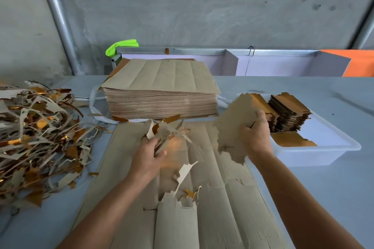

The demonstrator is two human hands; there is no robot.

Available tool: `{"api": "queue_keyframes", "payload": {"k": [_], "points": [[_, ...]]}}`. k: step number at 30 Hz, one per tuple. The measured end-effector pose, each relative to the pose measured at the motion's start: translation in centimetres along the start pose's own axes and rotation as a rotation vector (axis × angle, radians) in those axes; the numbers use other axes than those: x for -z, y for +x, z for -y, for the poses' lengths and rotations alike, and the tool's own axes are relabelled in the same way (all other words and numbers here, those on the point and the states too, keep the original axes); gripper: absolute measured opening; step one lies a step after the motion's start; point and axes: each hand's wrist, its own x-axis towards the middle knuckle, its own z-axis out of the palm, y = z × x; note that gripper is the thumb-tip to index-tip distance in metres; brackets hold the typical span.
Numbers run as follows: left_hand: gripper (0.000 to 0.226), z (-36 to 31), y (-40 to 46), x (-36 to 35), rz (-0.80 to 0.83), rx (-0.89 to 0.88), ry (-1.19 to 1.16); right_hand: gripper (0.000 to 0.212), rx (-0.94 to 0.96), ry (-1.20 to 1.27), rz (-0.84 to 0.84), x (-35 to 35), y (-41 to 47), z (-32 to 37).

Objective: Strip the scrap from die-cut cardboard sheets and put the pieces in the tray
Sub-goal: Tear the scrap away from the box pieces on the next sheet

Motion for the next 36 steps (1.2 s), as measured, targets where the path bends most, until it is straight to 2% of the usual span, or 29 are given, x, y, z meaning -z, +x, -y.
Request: {"api": "queue_keyframes", "payload": {"k": [2,5,7,8,10,12,15,17,19,20,22,24,25,27,29,32,34,36], "points": [[0.045,-0.1,-0.1,0.1,0.001,0.0,-0.029,0.057,0.131,-0.186,0.06,0.6,-0.3,0.8],[0.048,-0.1,-0.1,0.1,0.007,0.024,-0.041,0.065,0.334,-0.744,0.279,1.1,-0.4,2.1],[0.046,0.0,0.0,-0.1,0.008,0.031,-0.031,0.074,0.35,-0.994,0.48,0.7,-0.6,2.1],[0.044,0.0,-0.1,-0.2,0.008,0.023,-0.022,0.077,0.33,-1.028,0.555,0.3,-0.8,1.8],[0.042,0.0,-0.2,-0.4,0.008,0.008,-0.016,0.085,0.273,-0.965,0.623,-0.9,-1.3,1.0],[0.042,0.0,-0.3,-0.5,0.011,0.004,-0.021,0.083,0.209,-0.827,0.609,-2.0,-1.8,0.2],[0.042,0.2,-0.1,-0.6,-0.005,-0.004,-0.035,0.056,0.129,-0.672,0.51,-2.7,-2.3,-0.2],[0.044,0.5,-0.1,-0.5,-0.017,0.009,-0.06,0.031,0.127,-0.688,0.5,-2.7,-2.7,0.1],[0.051,1.0,-0.1,-0.2,-0.012,0.039,-0.17,0.02,0.117,-0.772,0.555,-2.5,-2.9,0.4],[0.056,1.3,-0.2,0.0,0.001,0.054,-0.254,0.024,0.118,-0.805,0.571,-2.4,-3.0,0.3],[0.064,1.8,-0.2,0.4,0.025,0.071,-0.423,0.047,0.228,-0.856,0.538,-2.4,-2.6,-0.2],[0.056,2.0,-0.3,0.7,0.016,0.052,-0.546,0.069,0.369,-0.835,0.473,-2.5,-2.5,-0.2],[0.045,2.0,-0.4,0.9,-0.006,0.019,-0.567,0.069,0.418,-0.795,0.457,-2.6,-2.5,0.1],[0.024,2.1,-0.6,1.1,-0.052,-0.057,-0.586,0.045,0.451,-0.718,0.434,-3.0,-2.3,0.7],[0.017,2.0,-0.9,1.4,-0.049,-0.08,-0.638,0.024,0.375,-0.768,0.467,-3.7,-2.2,1.1],[0.026,1.4,-1.2,1.7,0.135,0.001,-0.557,0.021,0.237,-0.85,0.639,-4.8,-2.8,0.9],[0.046,0.6,-1.3,1.6,0.276,0.054,-0.427,0.022,0.226,-0.803,0.708,-5.3,-3.3,0.6],[0.065,-0.5,-0.9,1.3,0.311,0.145,-0.325,0.021,0.248,-0.764,0.724,-5.5,-3.6,0.5]]}}
